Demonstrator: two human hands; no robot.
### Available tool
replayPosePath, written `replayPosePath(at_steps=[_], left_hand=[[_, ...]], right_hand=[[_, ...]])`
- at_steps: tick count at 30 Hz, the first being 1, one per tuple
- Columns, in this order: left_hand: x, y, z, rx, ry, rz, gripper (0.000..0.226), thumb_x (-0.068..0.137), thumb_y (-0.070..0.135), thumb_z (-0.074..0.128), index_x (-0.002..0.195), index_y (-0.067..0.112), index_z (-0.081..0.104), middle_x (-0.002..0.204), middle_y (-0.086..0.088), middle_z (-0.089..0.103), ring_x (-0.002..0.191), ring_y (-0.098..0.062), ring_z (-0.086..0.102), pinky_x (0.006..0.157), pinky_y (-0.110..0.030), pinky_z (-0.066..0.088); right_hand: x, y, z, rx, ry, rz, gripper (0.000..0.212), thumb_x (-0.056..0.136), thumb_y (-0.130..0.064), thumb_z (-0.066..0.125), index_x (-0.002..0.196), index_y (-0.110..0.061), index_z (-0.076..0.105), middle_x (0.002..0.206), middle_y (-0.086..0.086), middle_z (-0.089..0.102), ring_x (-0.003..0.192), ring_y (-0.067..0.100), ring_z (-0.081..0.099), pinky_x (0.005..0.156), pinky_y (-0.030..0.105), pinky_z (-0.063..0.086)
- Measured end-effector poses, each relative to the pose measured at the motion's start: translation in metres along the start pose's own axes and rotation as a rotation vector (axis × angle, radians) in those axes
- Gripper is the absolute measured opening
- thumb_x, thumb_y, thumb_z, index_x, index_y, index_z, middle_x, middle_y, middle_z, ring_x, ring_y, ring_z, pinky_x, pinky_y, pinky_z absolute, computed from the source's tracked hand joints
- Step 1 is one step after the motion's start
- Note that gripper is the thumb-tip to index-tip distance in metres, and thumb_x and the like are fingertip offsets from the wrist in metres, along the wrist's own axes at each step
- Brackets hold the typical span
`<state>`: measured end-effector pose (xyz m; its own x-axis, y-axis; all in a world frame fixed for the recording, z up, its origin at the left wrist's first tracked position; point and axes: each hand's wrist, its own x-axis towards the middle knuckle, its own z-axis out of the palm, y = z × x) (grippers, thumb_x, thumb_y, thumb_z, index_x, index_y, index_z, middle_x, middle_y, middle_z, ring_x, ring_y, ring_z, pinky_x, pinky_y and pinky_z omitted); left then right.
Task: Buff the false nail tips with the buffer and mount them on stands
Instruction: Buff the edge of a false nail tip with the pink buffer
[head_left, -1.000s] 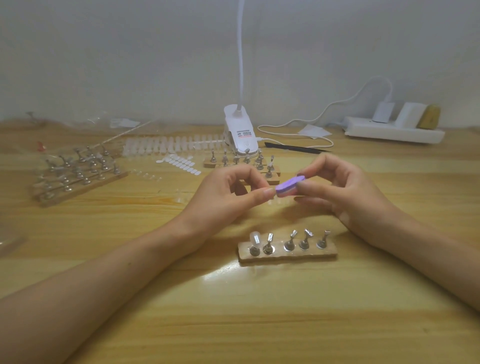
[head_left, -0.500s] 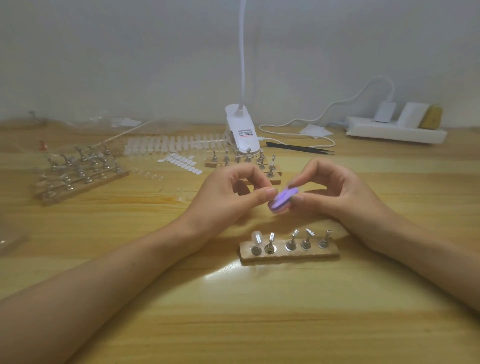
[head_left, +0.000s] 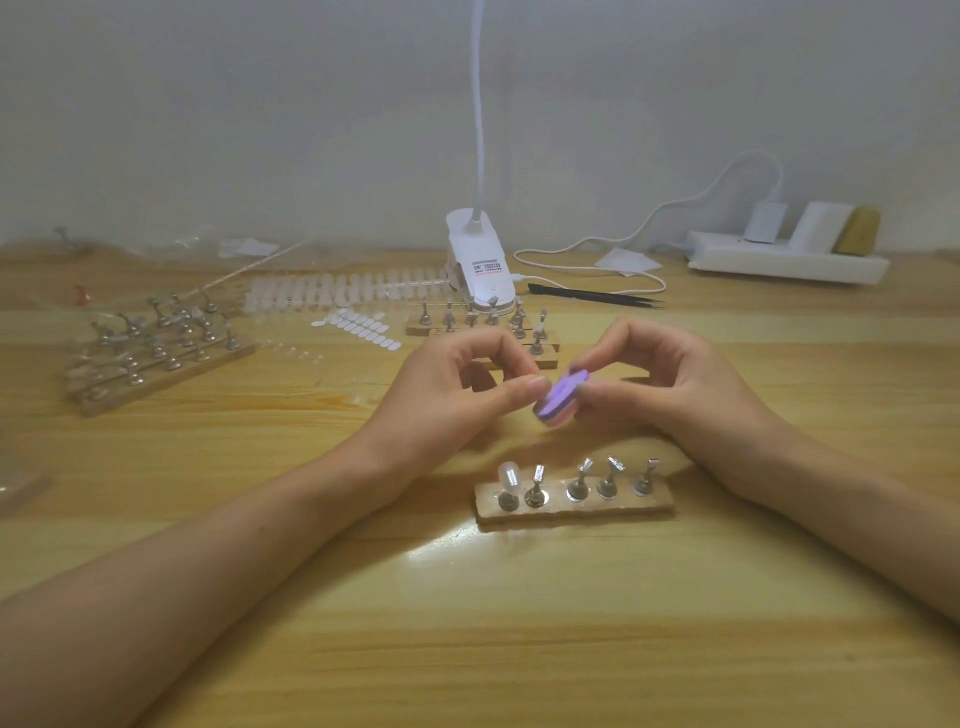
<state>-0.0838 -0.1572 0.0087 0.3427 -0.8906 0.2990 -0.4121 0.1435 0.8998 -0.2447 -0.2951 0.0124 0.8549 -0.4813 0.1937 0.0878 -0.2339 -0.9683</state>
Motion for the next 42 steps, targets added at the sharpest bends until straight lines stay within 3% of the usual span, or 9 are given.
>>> replayPosePath(at_steps=[4,7,10,13,16,26,33,39,42], left_hand=[[-0.0006,0.0002,0.0003,0.009,-0.006,-0.003,0.014,0.086,0.019,0.074,0.075,0.017,0.066,0.06,0.018,0.058,0.052,-0.007,0.043,0.05,-0.014,0.035],[0.0,0.0001,0.0002,-0.031,0.012,-0.016,0.016,0.087,0.019,0.074,0.074,0.018,0.065,0.06,0.016,0.059,0.051,-0.008,0.041,0.049,-0.013,0.034],[0.0002,0.0008,0.0005,-0.019,-0.008,-0.01,0.015,0.087,0.017,0.073,0.075,0.018,0.065,0.06,0.015,0.061,0.054,-0.012,0.043,0.05,-0.016,0.036],[0.0003,0.0007,0.0001,-0.044,0.003,-0.01,0.015,0.086,0.017,0.073,0.074,0.019,0.065,0.066,0.011,0.063,0.057,-0.013,0.044,0.051,-0.018,0.035],[0.0002,0.0006,0.0002,-0.038,-0.001,-0.006,0.015,0.086,0.016,0.074,0.074,0.019,0.066,0.066,0.011,0.064,0.057,-0.013,0.047,0.051,-0.016,0.037],[-0.0007,-0.0003,-0.0002,-0.038,0.022,-0.008,0.017,0.084,0.021,0.076,0.071,0.019,0.064,0.06,0.016,0.059,0.05,-0.006,0.041,0.048,-0.011,0.033],[-0.0005,-0.0009,-0.0004,-0.043,0.027,-0.016,0.018,0.086,0.02,0.075,0.072,0.022,0.064,0.066,0.014,0.062,0.056,-0.012,0.044,0.05,-0.013,0.036],[-0.0003,-0.0009,0.0009,-0.025,0.018,-0.025,0.019,0.087,0.02,0.074,0.071,0.02,0.062,0.06,0.015,0.058,0.05,-0.006,0.041,0.048,-0.011,0.033],[-0.0005,-0.0006,0.0008,-0.013,0.006,-0.023,0.018,0.087,0.02,0.074,0.072,0.021,0.063,0.062,0.014,0.059,0.052,-0.008,0.043,0.049,-0.013,0.035]], right_hand=[[-0.0007,-0.0003,0.0009,0.017,-0.067,0.01,0.02,0.076,-0.014,0.078,0.088,-0.01,0.064,0.101,0.012,0.075,0.087,0.036,0.075,0.075,0.042,0.062],[-0.0005,0.0001,0.0003,0.014,0.019,0.004,0.021,0.074,-0.017,0.079,0.089,-0.01,0.065,0.103,0.009,0.074,0.087,0.035,0.075,0.078,0.045,0.062],[0.0,0.0002,0.0004,0.038,-0.068,0.018,0.021,0.075,-0.015,0.079,0.09,-0.009,0.065,0.103,0.014,0.073,0.088,0.037,0.074,0.076,0.045,0.062],[-0.0002,0.0001,0.0002,0.038,-0.012,0.011,0.017,0.077,-0.014,0.077,0.09,-0.014,0.068,0.105,0.009,0.073,0.091,0.034,0.074,0.077,0.042,0.062],[0.0005,0.0003,0.0002,0.049,-0.075,0.013,0.016,0.076,-0.014,0.078,0.088,-0.013,0.068,0.105,0.016,0.072,0.09,0.036,0.074,0.074,0.04,0.062],[0.0036,0.0036,-0.0038,0.076,0.062,0.0,0.02,0.075,-0.014,0.077,0.091,-0.01,0.066,0.103,0.002,0.073,0.089,0.028,0.075,0.076,0.031,0.061],[0.0025,0.0028,-0.004,0.043,-0.014,0.03,0.022,0.073,-0.018,0.081,0.088,-0.012,0.066,0.102,0.009,0.074,0.09,0.036,0.074,0.081,0.045,0.061],[0.0024,-0.0002,-0.0041,0.078,0.074,0.033,0.025,0.073,-0.016,0.078,0.092,-0.006,0.064,0.109,0.019,0.071,0.089,0.037,0.074,0.08,0.042,0.062],[-0.0002,0.0001,-0.001,0.026,-0.063,0.04,0.02,0.078,-0.012,0.078,0.092,-0.006,0.066,0.101,0.018,0.075,0.088,0.037,0.075,0.077,0.042,0.062]])
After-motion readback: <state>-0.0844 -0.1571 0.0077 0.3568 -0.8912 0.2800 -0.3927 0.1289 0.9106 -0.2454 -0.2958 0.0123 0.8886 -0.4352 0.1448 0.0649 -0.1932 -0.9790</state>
